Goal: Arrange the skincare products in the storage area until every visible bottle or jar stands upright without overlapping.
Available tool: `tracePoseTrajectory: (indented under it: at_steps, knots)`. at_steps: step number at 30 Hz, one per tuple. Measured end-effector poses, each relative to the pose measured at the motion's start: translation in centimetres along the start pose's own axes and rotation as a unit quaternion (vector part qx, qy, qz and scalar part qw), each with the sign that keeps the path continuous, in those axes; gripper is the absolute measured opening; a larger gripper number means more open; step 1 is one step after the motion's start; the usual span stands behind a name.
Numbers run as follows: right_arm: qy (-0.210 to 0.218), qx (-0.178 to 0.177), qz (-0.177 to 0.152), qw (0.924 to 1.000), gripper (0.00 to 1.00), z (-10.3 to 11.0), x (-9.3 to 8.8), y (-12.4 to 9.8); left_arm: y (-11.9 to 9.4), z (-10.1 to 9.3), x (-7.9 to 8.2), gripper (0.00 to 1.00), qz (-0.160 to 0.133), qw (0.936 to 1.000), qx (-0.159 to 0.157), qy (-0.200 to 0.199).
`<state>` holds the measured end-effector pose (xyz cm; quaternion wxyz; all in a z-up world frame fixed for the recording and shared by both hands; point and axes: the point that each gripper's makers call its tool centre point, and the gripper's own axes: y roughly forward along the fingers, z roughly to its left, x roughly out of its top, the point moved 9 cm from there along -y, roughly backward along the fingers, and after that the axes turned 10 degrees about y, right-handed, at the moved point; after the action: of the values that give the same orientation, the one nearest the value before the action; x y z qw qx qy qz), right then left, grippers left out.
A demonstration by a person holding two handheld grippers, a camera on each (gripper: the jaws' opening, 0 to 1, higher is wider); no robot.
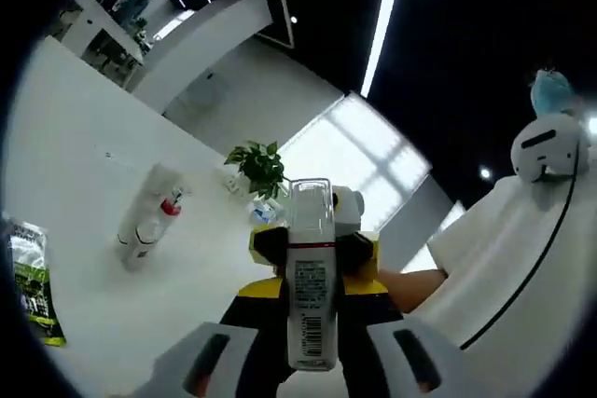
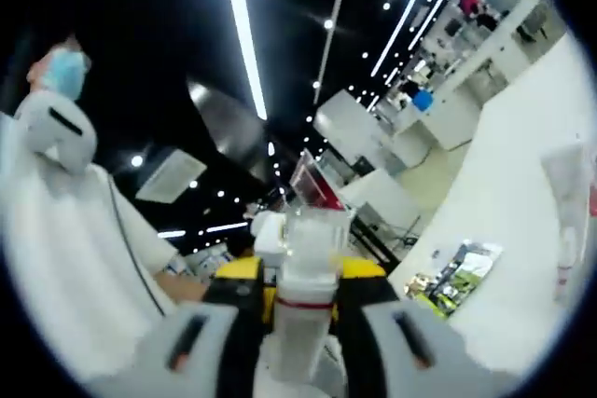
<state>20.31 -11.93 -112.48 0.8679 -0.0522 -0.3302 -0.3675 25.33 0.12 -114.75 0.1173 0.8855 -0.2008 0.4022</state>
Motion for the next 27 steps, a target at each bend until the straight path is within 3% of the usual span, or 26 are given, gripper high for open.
tracePoseTrajectory:
  at_steps: [5, 9, 13, 15, 16, 18, 21, 22, 27]
  knots:
    - [0.009, 0.043, -0.006, 0.999, 0.24, 1.3, -0.4, 0.0, -0.4, -0.7, -0.1, 0.18, -0.002, 0.9989, -0.047, 0.003]
    - [0.053, 0.09, 0.003, 0.9945, 0.24, 2.0, -0.7, -0.1, -0.4, -1.4, -0.2, 0.19, 0.004, 0.9957, -0.092, -0.016]
    - [0.045, 0.065, 0.03, 0.9964, 0.23, 2.0, -0.9, -0.1, -0.2, -1.6, -0.8, 0.19, 0.009, 0.996, -0.088, -0.008]
    - [0.005, 0.032, 0.017, 0.9993, 0.23, 1.7, -0.8, -0.5, -0.1, -1.2, -0.9, 0.2, -0.003, 0.9975, -0.07, 0.006]
    - [0.007, 0.014, 0.013, 0.9998, 0.23, 1.4, -0.8, -0.6, -0.1, -0.9, -0.9, 0.21, -0.008, 0.9984, -0.052, 0.02]
    - [0.003, -0.015, 0.013, 0.9998, 0.23, 1.1, -0.8, -0.8, 0.2, -0.7, -0.9, 0.22, 0.002, 0.9993, -0.026, 0.027]
    - [-0.037, -0.066, 0.018, 0.997, 0.22, 0.9, -1.0, -1.0, 1.0, -0.6, -0.9, 0.24, 0.033, 0.9977, 0.012, 0.058]
    - [-0.05, -0.083, 0.021, 0.9951, 0.22, 0.8, -1.1, -1.1, 1.3, -0.5, -1.0, 0.25, 0.059, 0.994, 0.034, 0.086]
    - [-0.076, -0.168, -0.003, 0.9828, 0.22, 0.5, -0.9, -1.3, 2.6, 0.0, -0.7, 0.31, 0.092, 0.9772, 0.124, 0.146]
